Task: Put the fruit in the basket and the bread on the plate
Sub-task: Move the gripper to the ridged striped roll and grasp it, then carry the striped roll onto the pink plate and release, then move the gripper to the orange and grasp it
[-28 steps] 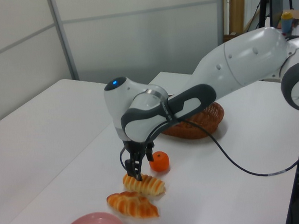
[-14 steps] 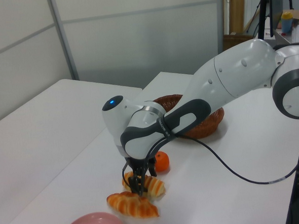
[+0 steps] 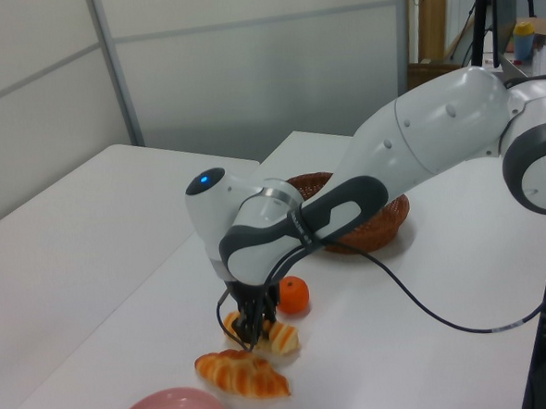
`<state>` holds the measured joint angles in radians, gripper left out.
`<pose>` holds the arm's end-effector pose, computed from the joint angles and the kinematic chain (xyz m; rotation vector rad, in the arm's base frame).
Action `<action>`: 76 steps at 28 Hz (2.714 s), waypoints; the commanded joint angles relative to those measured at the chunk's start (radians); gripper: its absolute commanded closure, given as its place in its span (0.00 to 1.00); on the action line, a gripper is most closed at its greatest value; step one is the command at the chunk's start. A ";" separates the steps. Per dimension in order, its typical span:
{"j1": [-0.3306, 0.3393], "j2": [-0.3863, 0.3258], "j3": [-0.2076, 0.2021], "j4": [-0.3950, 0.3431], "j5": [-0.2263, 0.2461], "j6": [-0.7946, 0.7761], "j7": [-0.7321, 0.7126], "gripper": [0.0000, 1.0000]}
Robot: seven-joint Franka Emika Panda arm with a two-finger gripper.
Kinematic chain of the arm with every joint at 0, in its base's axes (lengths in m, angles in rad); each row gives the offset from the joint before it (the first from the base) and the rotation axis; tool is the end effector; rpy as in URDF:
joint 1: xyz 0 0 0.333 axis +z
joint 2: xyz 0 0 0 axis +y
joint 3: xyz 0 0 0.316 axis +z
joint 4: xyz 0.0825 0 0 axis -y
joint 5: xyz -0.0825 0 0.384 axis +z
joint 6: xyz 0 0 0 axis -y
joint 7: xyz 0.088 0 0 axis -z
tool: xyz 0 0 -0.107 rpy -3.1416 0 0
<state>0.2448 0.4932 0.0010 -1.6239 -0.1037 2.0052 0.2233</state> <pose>0.6503 0.1567 0.3274 3.0223 0.1079 -0.1326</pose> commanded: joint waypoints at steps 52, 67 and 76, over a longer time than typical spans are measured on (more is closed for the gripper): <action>0.168 -0.039 0.068 0.116 -0.010 0.118 0.366 0.00; -0.008 -0.081 -0.024 0.091 -0.027 -0.167 0.143 0.00; -0.064 -0.015 -0.042 0.062 -0.136 -0.142 0.120 0.00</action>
<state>0.1673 0.4461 -0.0362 -1.5158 -0.1875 1.8261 0.3470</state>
